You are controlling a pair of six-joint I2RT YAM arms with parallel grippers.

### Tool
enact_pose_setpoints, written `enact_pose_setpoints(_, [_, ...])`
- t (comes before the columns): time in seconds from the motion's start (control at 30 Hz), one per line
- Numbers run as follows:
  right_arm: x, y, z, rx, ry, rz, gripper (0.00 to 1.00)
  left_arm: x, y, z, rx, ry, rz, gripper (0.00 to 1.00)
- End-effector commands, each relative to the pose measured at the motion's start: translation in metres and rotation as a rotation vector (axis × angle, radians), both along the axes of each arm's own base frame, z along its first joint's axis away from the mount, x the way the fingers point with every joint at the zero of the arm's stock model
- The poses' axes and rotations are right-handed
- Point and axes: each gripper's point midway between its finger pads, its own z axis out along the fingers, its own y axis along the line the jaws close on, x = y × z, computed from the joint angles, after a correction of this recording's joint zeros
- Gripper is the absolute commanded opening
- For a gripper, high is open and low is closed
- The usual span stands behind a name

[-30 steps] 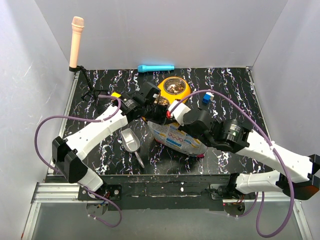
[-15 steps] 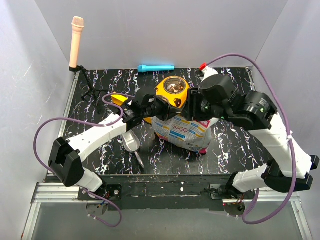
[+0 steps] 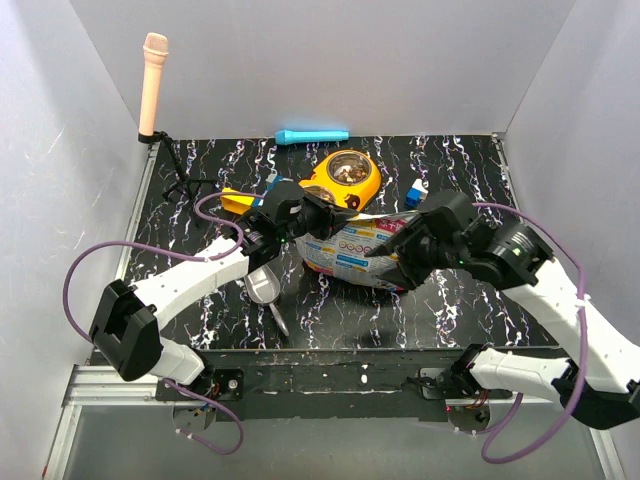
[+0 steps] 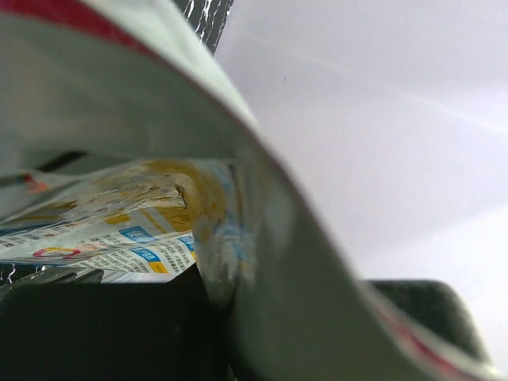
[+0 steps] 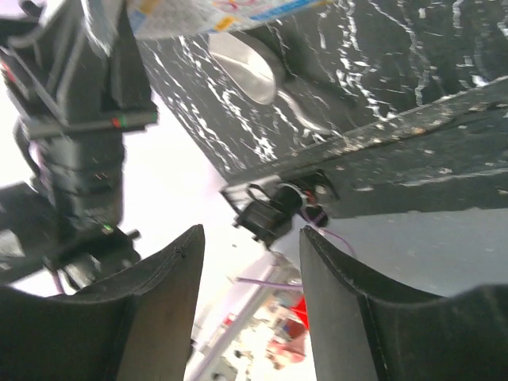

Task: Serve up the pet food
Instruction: Close the pet food bag at the center of the board.

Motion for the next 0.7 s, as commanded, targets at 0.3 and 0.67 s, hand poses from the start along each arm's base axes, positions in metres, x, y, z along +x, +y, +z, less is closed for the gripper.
enact_pose_setpoints(0.3, [0.07,0.009,0.019,0.045,-0.06,-0.316,0.63,0.007,0.051,0.132,-0.365,-0.219,0.197,0.0])
enact_pose_setpoints(0.67, [0.099,0.012,0.014,-0.023,-0.079,-0.378,0.64,-0.003,0.043,0.125,-0.391,-0.152,0.174,0.0])
